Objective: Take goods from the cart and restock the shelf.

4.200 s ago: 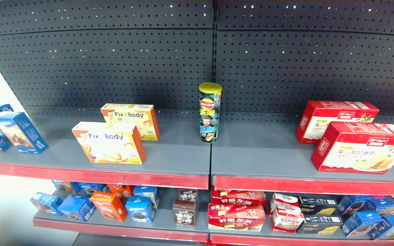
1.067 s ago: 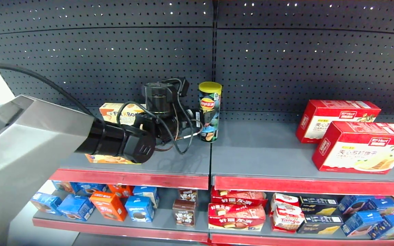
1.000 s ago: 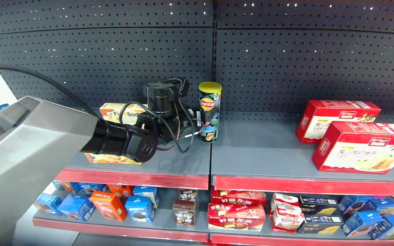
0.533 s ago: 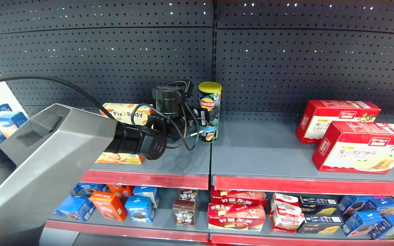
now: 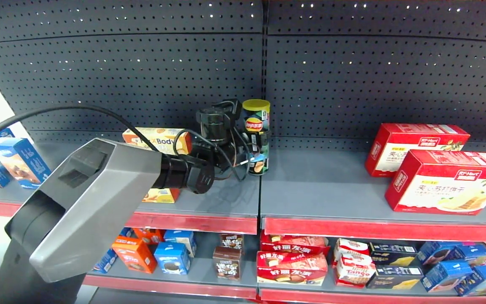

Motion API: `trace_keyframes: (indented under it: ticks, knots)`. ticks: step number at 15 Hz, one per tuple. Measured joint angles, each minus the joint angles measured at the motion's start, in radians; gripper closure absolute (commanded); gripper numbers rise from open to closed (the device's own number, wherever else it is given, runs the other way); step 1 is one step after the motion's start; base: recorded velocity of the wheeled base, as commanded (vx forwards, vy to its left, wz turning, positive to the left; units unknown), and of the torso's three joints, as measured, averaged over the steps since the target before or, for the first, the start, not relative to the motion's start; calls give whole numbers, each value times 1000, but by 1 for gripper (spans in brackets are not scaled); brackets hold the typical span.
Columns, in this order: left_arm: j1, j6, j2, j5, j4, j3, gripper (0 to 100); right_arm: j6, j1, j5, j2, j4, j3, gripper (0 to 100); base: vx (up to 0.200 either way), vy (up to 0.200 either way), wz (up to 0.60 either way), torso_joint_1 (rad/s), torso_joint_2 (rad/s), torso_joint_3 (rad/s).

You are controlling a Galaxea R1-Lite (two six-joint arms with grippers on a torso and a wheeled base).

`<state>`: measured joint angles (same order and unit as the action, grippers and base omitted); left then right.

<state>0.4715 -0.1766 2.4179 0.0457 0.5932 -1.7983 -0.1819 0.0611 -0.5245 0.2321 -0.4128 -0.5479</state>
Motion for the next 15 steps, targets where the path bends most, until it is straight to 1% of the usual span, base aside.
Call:
trace_keyframes:
  ticks: [4, 5, 8, 13, 15]
  knots:
    - [-3, -4, 32, 10, 1, -29, 0, 0, 0, 0, -2, -3, 1, 100, 0, 0, 0, 0, 0, 0]
    - [-3, -4, 35, 12, 1, -31, 100, 0, 0, 0, -2, -3, 3, 100, 0, 0, 0, 0, 0, 0]
    - [2, -4, 39, 14, 1, -33, 100, 0, 0, 0, -3, -3, 3, 100, 0, 0, 0, 0, 0, 0]
    - [10, -4, 40, 36, 1, -32, 100, 0, 1, 1, -15, -27, 0, 100, 0, 0, 0, 0, 0, 0]
    - [23, -4, 39, 58, 3, -25, 100, 0, 1, 2, -19, -28, 0, 100, 0, 0, 0, 0, 0, 0]
